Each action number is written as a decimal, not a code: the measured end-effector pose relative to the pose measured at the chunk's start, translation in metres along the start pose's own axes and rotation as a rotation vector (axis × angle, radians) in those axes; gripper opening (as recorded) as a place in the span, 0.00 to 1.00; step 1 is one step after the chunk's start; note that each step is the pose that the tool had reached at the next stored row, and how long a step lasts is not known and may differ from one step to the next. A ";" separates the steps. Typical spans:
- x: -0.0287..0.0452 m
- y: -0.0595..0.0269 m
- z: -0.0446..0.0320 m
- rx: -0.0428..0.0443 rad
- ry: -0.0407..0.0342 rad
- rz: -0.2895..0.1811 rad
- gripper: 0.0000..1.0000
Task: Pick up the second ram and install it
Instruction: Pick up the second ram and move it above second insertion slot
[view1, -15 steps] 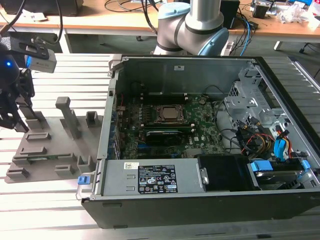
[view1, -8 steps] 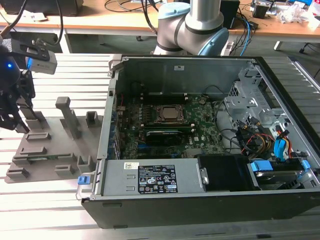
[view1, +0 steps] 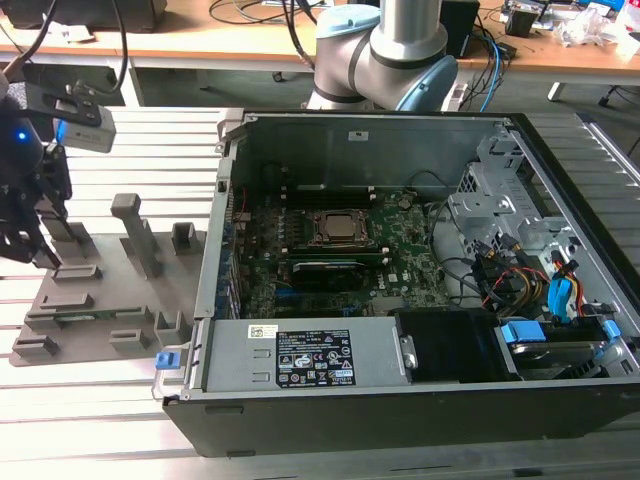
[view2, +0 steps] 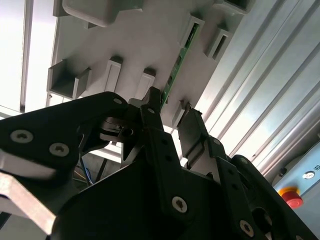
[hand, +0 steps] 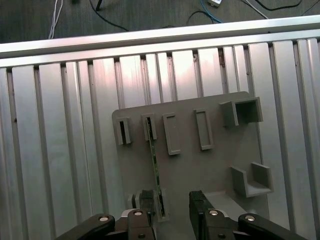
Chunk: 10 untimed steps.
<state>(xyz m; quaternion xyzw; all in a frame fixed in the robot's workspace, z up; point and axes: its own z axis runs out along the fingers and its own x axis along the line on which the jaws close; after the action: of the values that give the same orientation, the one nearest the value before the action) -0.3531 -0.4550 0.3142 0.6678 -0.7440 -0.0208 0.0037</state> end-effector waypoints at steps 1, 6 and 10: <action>0.0000 0.0000 0.0004 0.0000 0.0000 0.000 0.42; 0.0001 -0.0002 0.0051 0.0000 0.0000 0.000 0.42; 0.0002 -0.0004 0.0102 0.0000 0.0000 0.000 0.42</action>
<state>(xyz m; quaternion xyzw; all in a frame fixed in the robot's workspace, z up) -0.3531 -0.4550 0.3040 0.6680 -0.7439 -0.0209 0.0037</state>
